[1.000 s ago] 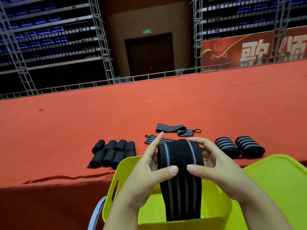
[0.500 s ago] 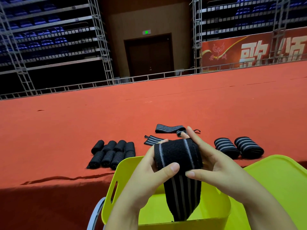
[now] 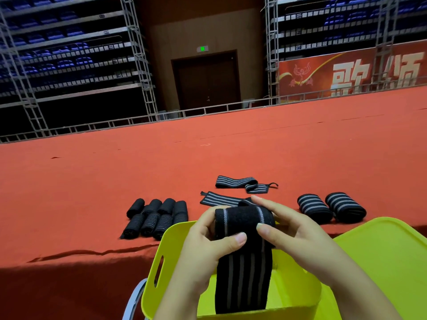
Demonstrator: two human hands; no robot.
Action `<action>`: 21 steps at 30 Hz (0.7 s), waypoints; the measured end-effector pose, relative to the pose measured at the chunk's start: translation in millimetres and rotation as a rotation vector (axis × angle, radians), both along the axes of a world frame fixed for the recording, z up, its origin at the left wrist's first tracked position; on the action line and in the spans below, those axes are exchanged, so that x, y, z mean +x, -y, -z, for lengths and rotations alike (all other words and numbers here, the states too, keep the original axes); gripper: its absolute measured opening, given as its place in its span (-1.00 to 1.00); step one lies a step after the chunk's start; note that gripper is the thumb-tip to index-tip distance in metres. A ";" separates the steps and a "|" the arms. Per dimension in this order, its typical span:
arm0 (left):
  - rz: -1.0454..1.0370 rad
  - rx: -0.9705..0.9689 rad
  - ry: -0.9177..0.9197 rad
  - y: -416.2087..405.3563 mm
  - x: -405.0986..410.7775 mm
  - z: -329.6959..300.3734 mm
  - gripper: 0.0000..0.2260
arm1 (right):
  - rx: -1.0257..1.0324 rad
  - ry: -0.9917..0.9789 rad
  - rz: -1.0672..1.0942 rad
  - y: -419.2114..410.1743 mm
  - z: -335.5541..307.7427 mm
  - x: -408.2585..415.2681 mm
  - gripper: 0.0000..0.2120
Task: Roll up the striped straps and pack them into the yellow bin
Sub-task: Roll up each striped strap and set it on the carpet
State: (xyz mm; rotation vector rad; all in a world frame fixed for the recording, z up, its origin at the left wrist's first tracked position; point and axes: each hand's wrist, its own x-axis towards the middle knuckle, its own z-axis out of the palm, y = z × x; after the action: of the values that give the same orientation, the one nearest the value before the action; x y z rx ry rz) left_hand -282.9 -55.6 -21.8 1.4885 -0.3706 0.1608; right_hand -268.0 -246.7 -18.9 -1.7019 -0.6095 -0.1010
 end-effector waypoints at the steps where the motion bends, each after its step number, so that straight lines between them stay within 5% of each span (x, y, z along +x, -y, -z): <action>1: -0.002 0.009 0.003 -0.5 -0.8 -0.8 -0.64 | 0.002 0.008 0.017 -0.4 0.2 -0.4 -0.55; 4: 0.018 0.057 0.023 -0.6 -4.7 -2.4 -0.60 | 0.036 0.015 0.028 -0.4 1.3 -0.6 -0.62; 9: -0.117 0.173 0.109 5.2 -8.8 0.4 -0.23 | 0.220 -0.071 0.076 -3.1 4.9 2.7 -0.59; 14: -0.119 0.265 0.181 13.0 -6.7 1.8 -0.33 | 0.083 -0.011 0.157 -12.6 6.6 2.5 -0.35; 21: -0.054 0.219 0.161 8.9 -3.9 0.7 -0.37 | 0.119 -0.015 0.116 -14.2 13.7 2.3 -0.37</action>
State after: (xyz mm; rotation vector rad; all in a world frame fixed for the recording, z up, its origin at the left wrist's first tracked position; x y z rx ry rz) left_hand -286.7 -64.5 -22.5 1.7075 -0.4900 0.2925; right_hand -265.7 -232.5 -32.6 -1.6204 -0.4836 -0.2031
